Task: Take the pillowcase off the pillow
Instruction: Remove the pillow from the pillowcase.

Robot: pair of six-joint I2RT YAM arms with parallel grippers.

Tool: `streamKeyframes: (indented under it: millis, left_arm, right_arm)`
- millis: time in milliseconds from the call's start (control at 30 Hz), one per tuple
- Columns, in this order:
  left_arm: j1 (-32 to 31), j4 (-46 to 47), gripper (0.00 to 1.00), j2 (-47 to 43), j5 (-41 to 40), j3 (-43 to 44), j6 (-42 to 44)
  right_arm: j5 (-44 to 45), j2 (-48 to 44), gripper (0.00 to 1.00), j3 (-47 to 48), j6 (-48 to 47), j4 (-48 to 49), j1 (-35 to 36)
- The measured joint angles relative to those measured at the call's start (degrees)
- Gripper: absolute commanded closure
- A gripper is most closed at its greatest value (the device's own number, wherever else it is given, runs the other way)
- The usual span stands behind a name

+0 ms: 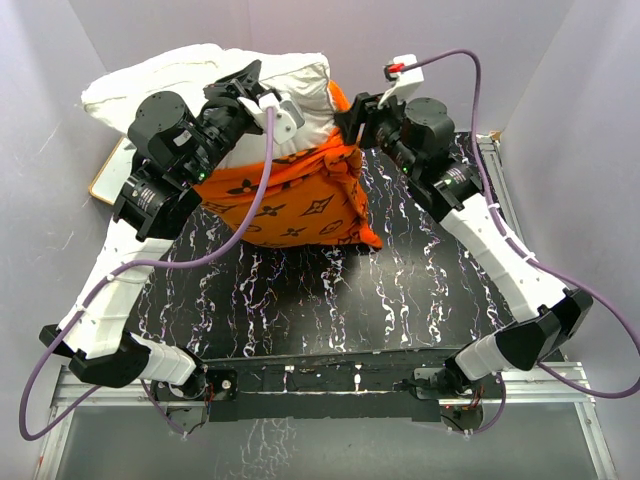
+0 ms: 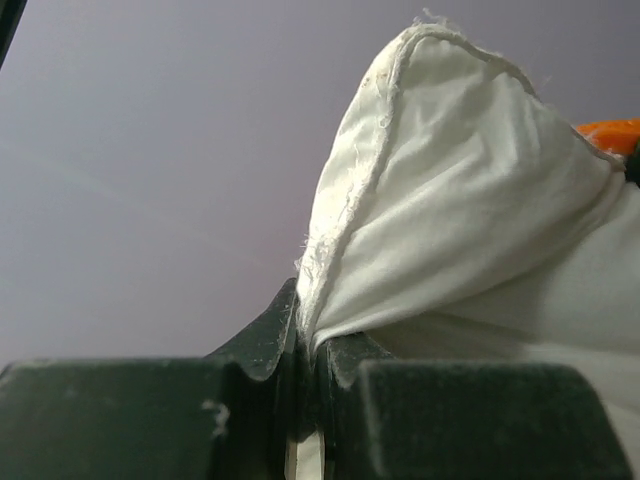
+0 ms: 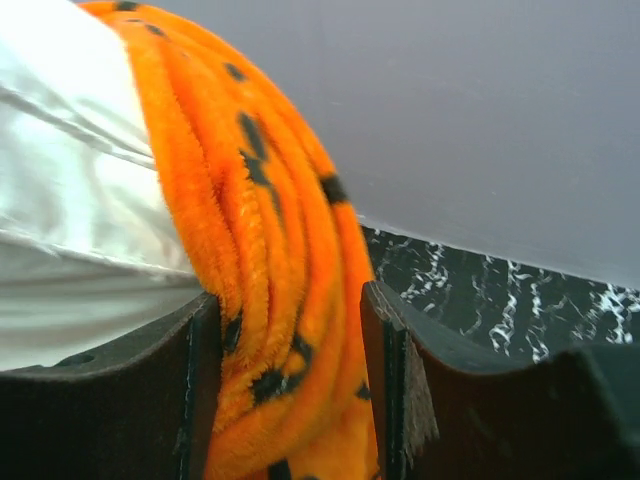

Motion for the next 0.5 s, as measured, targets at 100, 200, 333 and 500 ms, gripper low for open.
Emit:
streamKeyframes:
  millis: [100, 200, 333, 500]
  left_arm:
    - [-0.3, -0.5, 1.00, 0.0, 1.3, 0.0, 0.2]
    - [-0.8, -1.2, 1.00, 0.0, 2.9, 0.0, 0.3]
    - [-1.0, -2.3, 1.00, 0.2, 3.7, 0.0, 0.5]
    - [-1.1, -4.3, 1.00, 1.2, 4.8, 1.2, 0.8]
  right_arm:
    - [-0.8, -0.8, 0.49, -3.7, 1.0, 1.8, -3.7]
    - [-1.8, -0.8, 0.51, -7.8, 2.1, 3.9, -6.2]
    - [-4.7, -0.7, 0.54, -14.2, 4.5, 8.4, -8.0]
    - [-10.3, 0.6, 0.54, -22.1, 9.2, 15.9, -12.2]
